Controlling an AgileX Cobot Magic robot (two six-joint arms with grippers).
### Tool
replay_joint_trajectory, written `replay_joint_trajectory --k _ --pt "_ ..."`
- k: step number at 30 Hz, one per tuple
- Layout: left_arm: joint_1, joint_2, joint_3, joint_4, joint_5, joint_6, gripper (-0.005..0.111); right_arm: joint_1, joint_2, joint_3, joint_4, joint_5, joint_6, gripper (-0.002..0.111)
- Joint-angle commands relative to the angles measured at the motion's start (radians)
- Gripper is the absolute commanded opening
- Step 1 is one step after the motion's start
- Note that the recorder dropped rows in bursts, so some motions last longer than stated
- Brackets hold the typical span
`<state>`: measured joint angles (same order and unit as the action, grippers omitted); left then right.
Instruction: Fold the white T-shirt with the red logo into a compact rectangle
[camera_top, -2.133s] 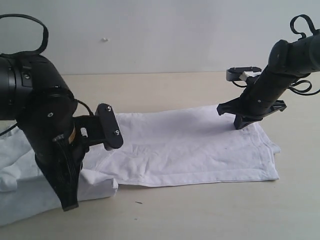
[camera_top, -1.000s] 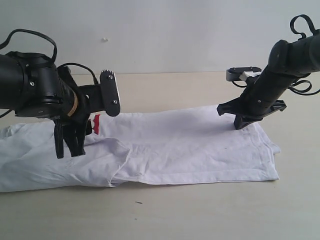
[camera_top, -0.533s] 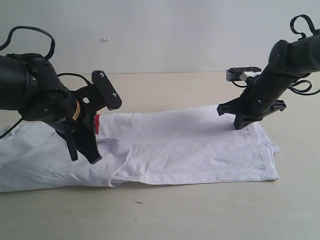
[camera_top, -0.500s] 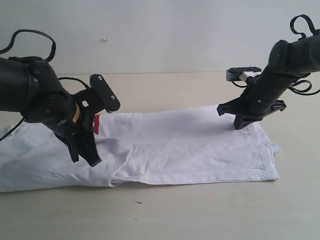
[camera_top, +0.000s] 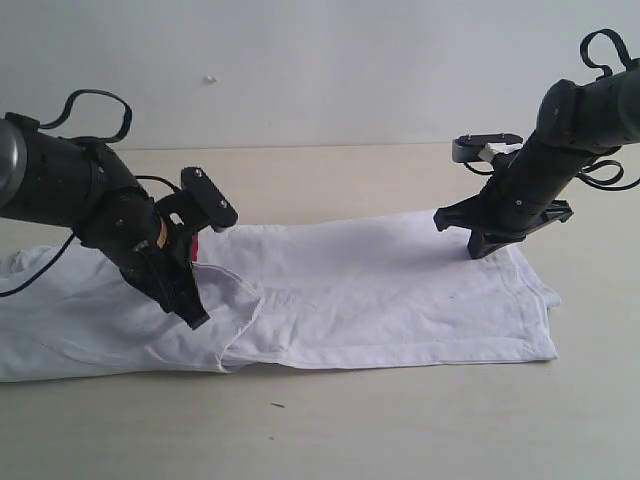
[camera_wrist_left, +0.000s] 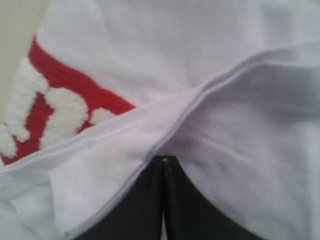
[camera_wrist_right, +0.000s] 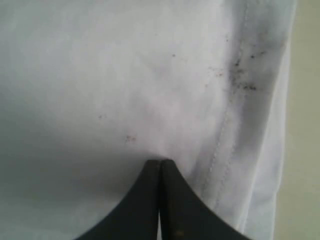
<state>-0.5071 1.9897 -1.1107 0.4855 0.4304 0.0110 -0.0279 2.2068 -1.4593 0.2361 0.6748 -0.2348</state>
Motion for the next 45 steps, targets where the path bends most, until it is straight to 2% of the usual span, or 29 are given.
replay_joint_trajectory --k 1,6,8,13,15,17,19,24,29,33,38,42,45 --pt "0.030 0.001 -0.040 -0.005 -0.012 -0.022 0.000 -0.001 0.015 0.006 -0.010 0.014 -0.007 0.000" --pt "0.034 0.001 -0.052 -0.005 -0.009 -0.022 0.000 -0.001 0.015 0.006 -0.010 0.014 -0.007 0.000" --pt "0.034 -0.005 -0.052 -0.002 0.039 -0.022 0.000 -0.001 0.015 0.006 -0.010 0.014 -0.007 0.000" --pt "0.040 -0.109 -0.052 0.002 0.093 -0.043 0.000 -0.001 0.015 0.006 -0.010 0.014 -0.007 0.000" --pt "0.055 -0.147 -0.047 -0.057 0.012 -0.215 0.000 -0.001 0.015 0.006 -0.007 0.020 -0.007 0.000" --pt "0.054 -0.110 -0.013 -0.141 -0.132 -0.223 0.000 -0.001 0.015 0.006 -0.007 0.035 -0.007 0.000" --pt "0.052 -0.054 0.000 -0.149 -0.193 -0.223 0.000 -0.001 0.015 0.006 -0.007 0.037 -0.007 0.000" --pt "0.079 0.031 -0.002 -0.140 -0.308 -0.223 0.000 -0.001 0.015 0.006 -0.007 0.028 -0.004 0.000" --pt "0.090 0.026 -0.018 -0.140 -0.341 -0.221 0.000 -0.001 0.015 0.006 -0.007 0.028 -0.004 0.000" --pt "0.092 -0.020 -0.020 -0.123 -0.277 -0.202 0.000 -0.001 0.015 0.006 -0.007 0.031 -0.004 0.000" --pt "0.123 -0.106 -0.020 -0.046 -0.085 -0.198 0.000 -0.001 0.015 0.006 -0.007 0.031 -0.004 0.000" --pt "0.212 -0.164 -0.020 -0.130 0.073 -0.196 0.000 -0.001 0.015 0.006 -0.007 0.033 -0.004 0.000" --pt "0.310 -0.174 -0.020 -0.263 0.196 -0.091 0.000 -0.001 0.015 0.006 -0.007 0.033 -0.002 0.000"
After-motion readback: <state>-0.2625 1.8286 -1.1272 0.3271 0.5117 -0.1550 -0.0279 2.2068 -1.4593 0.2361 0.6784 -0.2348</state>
